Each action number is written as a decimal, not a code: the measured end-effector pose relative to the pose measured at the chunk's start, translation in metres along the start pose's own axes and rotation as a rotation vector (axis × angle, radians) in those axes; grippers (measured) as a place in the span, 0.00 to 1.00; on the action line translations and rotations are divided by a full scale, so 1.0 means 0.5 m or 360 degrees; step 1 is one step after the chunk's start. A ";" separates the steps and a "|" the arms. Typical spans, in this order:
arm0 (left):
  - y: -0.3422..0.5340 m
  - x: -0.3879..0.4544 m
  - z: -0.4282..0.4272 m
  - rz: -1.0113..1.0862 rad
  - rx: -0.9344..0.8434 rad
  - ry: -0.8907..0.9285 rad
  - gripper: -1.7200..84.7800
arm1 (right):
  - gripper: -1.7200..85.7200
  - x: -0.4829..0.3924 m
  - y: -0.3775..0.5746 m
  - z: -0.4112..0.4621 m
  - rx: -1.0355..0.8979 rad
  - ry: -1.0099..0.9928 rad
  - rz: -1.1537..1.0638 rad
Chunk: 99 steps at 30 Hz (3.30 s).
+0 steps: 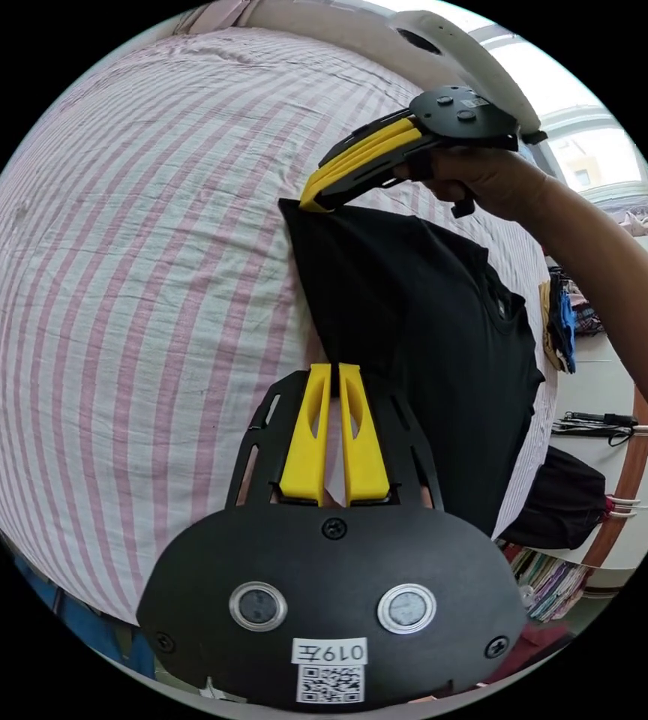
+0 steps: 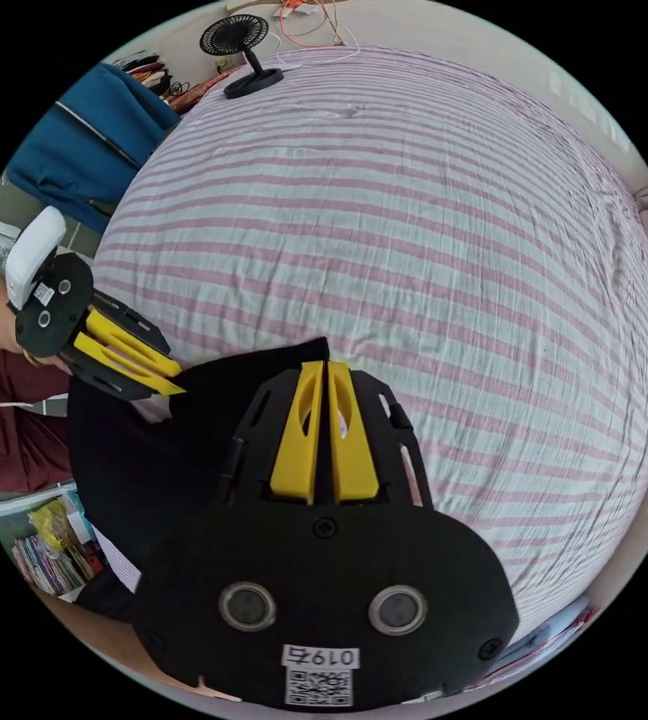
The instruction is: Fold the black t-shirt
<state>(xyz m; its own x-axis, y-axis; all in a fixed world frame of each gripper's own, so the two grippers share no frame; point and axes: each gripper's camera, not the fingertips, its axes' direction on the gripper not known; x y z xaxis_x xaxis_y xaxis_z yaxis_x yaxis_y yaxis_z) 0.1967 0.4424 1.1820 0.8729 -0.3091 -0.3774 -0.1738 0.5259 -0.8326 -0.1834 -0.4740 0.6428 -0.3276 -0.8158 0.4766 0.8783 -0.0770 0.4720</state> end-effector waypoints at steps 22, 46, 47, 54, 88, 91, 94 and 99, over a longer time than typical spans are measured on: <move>-0.259 0.935 -0.319 0.1232 -0.0147 0.0382 0.03 | 0.03 -0.814 1.083 0.283 0.0845 0.0490 0.2582; -0.328 2.169 -0.309 0.2774 -0.1234 0.0208 0.10 | 0.11 -1.173 1.222 0.959 0.1713 -0.0149 0.3801; -0.325 2.195 -0.321 0.2779 -0.1239 0.0202 0.10 | 0.10 -1.172 1.220 0.965 0.1671 -0.0134 0.3808; -0.333 2.331 -0.398 0.2706 -0.1333 0.0252 0.06 | 0.02 -1.170 1.183 1.022 0.1336 0.0140 0.3673; -0.282 2.673 -0.718 0.2683 -0.1205 0.0032 0.03 | 0.02 -1.115 1.161 1.244 0.1070 0.0161 0.3416; -0.289 2.669 -0.732 0.2637 -0.1191 0.0046 0.03 | 0.01 -1.109 1.148 1.238 0.1040 0.0218 0.3439; -0.289 2.660 -0.749 0.2630 -0.1153 0.0061 0.03 | 0.01 -1.102 1.137 1.222 0.1004 0.0317 0.3426; -0.309 2.639 -0.752 0.2495 -0.1218 0.0117 0.03 | 0.02 -1.070 1.132 1.242 0.0914 0.0285 0.3361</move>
<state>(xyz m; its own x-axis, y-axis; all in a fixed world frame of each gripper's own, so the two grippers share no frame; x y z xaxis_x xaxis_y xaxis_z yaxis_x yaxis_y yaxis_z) 1.2039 -0.3446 0.6605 -0.3346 0.0388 -0.9416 -0.9373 -0.1174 0.3282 0.2725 0.2745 1.1154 0.7549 0.5171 0.4035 -0.3777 0.8457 -0.3771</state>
